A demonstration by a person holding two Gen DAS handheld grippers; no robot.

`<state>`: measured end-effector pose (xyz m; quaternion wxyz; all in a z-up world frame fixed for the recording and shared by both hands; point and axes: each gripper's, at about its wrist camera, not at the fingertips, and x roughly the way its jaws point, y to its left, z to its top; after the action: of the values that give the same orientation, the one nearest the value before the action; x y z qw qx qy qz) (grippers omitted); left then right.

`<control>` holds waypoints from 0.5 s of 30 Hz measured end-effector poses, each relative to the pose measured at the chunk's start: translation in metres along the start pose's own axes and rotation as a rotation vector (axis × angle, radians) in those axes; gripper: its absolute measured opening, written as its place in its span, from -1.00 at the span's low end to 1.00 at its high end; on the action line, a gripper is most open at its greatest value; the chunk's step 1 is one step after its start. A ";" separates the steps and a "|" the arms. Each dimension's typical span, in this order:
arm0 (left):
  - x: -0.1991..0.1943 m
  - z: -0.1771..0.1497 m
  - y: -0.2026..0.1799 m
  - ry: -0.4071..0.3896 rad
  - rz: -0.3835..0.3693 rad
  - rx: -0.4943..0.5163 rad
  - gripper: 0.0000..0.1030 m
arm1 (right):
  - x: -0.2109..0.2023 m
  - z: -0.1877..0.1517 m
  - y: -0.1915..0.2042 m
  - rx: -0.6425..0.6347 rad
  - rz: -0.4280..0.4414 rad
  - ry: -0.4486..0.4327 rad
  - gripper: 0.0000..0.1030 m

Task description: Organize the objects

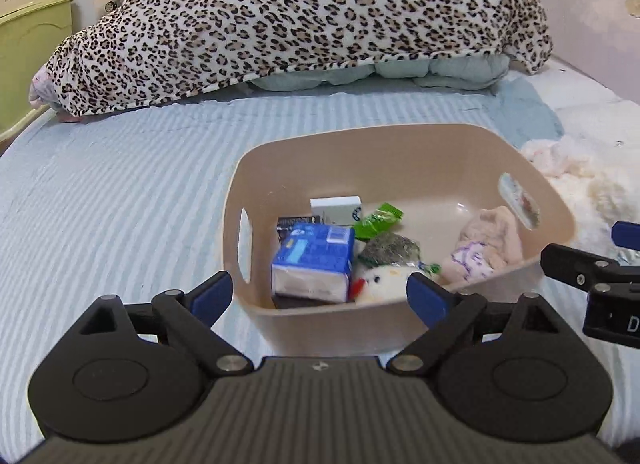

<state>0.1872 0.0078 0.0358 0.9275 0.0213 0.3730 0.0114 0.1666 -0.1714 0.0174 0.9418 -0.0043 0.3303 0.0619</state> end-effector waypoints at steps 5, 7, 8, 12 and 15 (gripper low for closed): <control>-0.026 -0.019 -0.002 -0.024 -0.001 0.021 0.83 | -0.022 -0.021 -0.007 0.026 -0.006 0.000 0.75; -0.035 -0.026 -0.001 -0.031 -0.003 0.025 0.83 | -0.030 -0.028 -0.009 0.028 -0.007 0.000 0.75; -0.040 -0.031 -0.001 -0.034 -0.005 0.024 0.83 | -0.034 -0.032 -0.010 0.028 -0.006 0.000 0.74; -0.058 -0.045 0.001 -0.038 -0.019 0.005 0.83 | -0.052 -0.045 -0.010 0.019 -0.005 -0.006 0.74; -0.073 -0.057 -0.002 -0.052 -0.022 0.017 0.83 | -0.067 -0.053 -0.009 0.012 -0.003 -0.017 0.74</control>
<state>0.0951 0.0049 0.0453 0.9368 0.0256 0.3490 -0.0026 0.0831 -0.1908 0.0171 0.9446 0.0012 0.3229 0.0585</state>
